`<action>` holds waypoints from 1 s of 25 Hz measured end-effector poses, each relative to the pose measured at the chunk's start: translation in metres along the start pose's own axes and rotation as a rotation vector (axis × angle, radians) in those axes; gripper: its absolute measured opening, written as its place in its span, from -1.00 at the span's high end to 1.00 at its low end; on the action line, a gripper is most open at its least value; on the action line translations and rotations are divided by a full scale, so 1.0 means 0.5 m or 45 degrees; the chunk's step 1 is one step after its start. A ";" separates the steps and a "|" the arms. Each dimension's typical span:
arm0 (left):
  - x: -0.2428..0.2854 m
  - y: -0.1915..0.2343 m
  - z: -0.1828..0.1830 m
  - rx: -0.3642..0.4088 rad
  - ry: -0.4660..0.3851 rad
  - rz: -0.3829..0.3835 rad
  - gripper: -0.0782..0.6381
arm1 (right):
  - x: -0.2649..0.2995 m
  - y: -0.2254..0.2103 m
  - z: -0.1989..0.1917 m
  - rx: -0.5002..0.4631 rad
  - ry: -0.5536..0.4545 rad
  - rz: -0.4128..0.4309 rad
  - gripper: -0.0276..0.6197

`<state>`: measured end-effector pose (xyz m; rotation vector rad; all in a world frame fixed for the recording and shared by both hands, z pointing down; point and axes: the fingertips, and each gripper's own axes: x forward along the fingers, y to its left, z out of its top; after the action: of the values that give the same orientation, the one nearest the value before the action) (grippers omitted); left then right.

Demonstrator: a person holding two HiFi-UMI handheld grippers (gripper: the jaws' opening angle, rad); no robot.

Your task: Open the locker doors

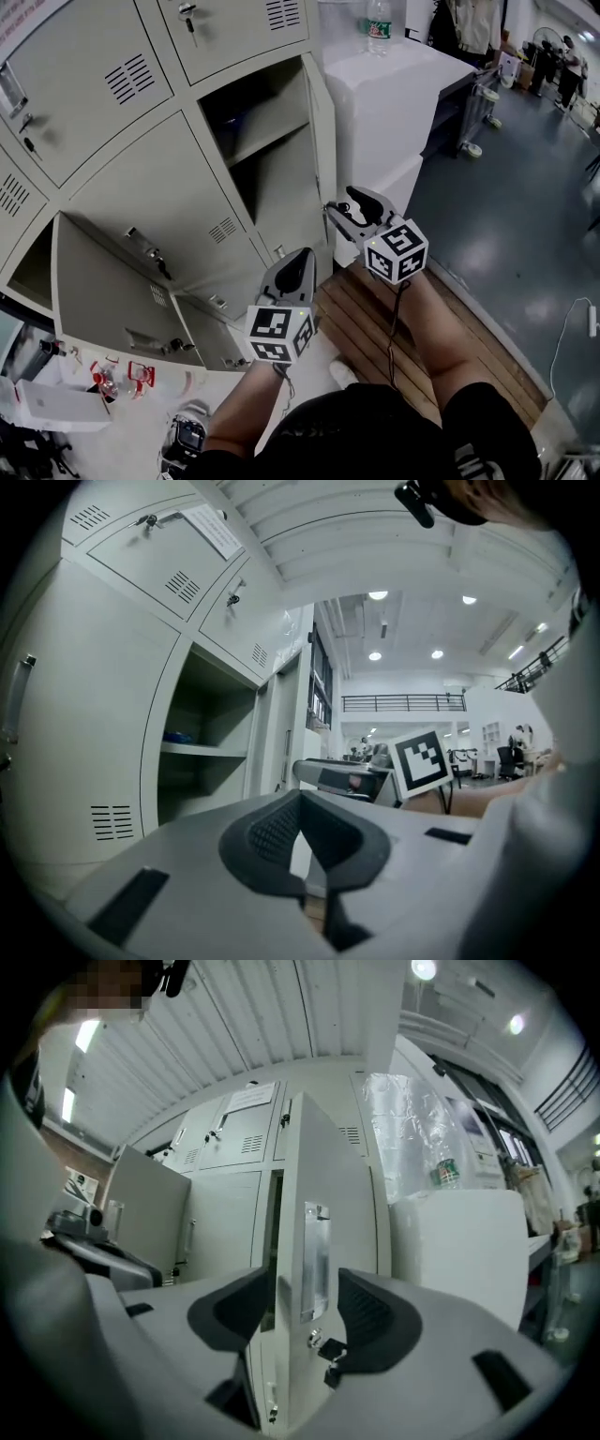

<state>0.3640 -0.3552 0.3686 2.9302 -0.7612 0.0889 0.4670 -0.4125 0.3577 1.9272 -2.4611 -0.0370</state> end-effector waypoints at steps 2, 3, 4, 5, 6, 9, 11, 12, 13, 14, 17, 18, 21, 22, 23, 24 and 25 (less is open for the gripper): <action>-0.001 -0.010 0.003 0.002 -0.003 -0.015 0.79 | 0.004 0.003 0.002 -0.019 0.000 -0.076 0.23; -0.002 -0.014 0.005 0.004 -0.005 -0.022 0.79 | 0.008 0.007 0.003 -0.036 0.007 -0.102 0.23; -0.004 -0.017 0.007 0.006 -0.007 -0.027 0.79 | 0.011 0.010 0.004 -0.059 0.019 -0.126 0.23; -0.007 -0.020 0.008 0.008 -0.008 -0.030 0.79 | 0.015 0.011 0.004 -0.088 0.036 -0.151 0.26; -0.011 -0.022 0.009 0.009 -0.008 -0.032 0.79 | 0.016 0.011 0.003 -0.120 0.058 -0.177 0.33; -0.022 -0.025 0.009 0.011 -0.006 -0.033 0.79 | 0.009 0.002 0.001 -0.179 0.113 -0.248 0.44; -0.028 -0.024 0.009 0.012 -0.004 -0.034 0.79 | -0.005 -0.013 0.000 -0.168 0.122 -0.290 0.54; -0.030 -0.025 0.009 0.013 -0.003 -0.035 0.79 | -0.013 -0.022 0.000 -0.157 0.121 -0.310 0.55; -0.032 -0.025 0.009 0.013 -0.002 -0.037 0.79 | -0.022 -0.033 -0.001 -0.145 0.120 -0.328 0.57; -0.033 -0.026 0.008 0.013 -0.001 -0.039 0.79 | -0.030 -0.045 -0.003 -0.134 0.120 -0.347 0.58; -0.033 -0.032 0.007 0.013 0.001 -0.046 0.79 | -0.054 -0.082 -0.007 -0.095 0.126 -0.405 0.62; -0.033 -0.034 0.007 0.012 0.001 -0.049 0.79 | -0.061 -0.094 -0.008 -0.081 0.128 -0.421 0.63; -0.029 -0.041 0.007 0.013 0.003 -0.053 0.79 | -0.078 -0.126 -0.009 -0.048 0.128 -0.457 0.64; -0.028 -0.041 0.007 0.013 0.004 -0.053 0.79 | -0.082 -0.135 -0.010 -0.042 0.128 -0.467 0.64; -0.027 -0.040 0.006 0.013 0.005 -0.052 0.79 | -0.084 -0.143 -0.011 -0.036 0.127 -0.476 0.65; -0.026 -0.040 0.005 0.013 0.007 -0.050 0.79 | -0.087 -0.150 -0.011 -0.031 0.127 -0.485 0.65; -0.025 -0.039 0.005 0.014 0.008 -0.049 0.79 | -0.088 -0.156 -0.011 -0.027 0.127 -0.493 0.65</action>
<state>0.3625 -0.3326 0.3634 2.9518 -0.7058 0.0990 0.5534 -0.3884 0.3612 2.3013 -1.9858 0.0276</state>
